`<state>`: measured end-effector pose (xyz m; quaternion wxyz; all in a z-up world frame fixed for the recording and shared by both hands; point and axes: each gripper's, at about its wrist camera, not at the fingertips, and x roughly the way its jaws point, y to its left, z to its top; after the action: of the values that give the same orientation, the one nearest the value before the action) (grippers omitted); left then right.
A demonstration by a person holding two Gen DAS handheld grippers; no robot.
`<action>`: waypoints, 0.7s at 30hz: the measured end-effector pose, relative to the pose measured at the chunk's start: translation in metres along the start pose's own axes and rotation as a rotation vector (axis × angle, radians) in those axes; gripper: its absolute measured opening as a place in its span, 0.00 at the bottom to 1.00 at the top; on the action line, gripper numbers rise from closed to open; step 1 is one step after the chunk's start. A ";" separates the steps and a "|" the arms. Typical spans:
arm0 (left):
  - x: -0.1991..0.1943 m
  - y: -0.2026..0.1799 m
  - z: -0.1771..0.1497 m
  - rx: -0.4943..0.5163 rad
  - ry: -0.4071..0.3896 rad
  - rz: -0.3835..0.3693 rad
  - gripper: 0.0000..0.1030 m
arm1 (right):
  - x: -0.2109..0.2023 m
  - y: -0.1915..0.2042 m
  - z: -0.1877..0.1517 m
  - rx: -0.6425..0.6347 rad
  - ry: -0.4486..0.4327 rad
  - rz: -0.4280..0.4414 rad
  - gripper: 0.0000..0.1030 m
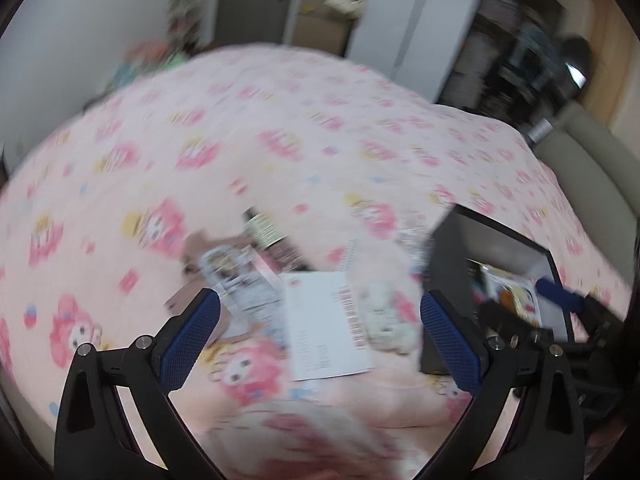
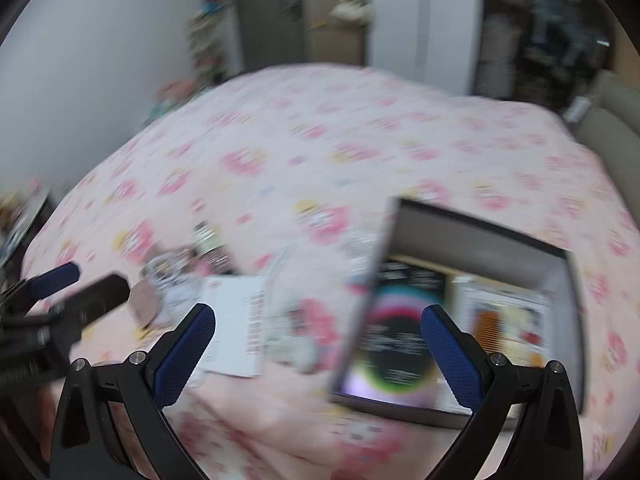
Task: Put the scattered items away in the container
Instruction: 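Grasp the white envelope with the left gripper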
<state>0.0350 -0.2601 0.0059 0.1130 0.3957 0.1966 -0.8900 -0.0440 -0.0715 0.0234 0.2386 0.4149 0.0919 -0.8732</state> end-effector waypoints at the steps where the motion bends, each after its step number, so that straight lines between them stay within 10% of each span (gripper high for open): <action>1: 0.010 0.018 0.001 -0.046 0.036 -0.016 0.93 | 0.012 0.013 0.002 -0.020 0.025 0.029 1.00; 10: 0.113 0.073 -0.005 -0.084 0.456 -0.184 0.52 | 0.094 0.043 -0.022 -0.045 0.294 0.181 0.62; 21: 0.174 0.026 -0.013 0.095 0.712 -0.306 0.46 | 0.161 0.023 -0.048 0.097 0.512 0.245 0.43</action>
<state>-0.0617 -0.2858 -0.1393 -0.1149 0.6506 0.2387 -0.7117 -0.0872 -0.1295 -0.1300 0.2914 0.6409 0.0564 -0.7080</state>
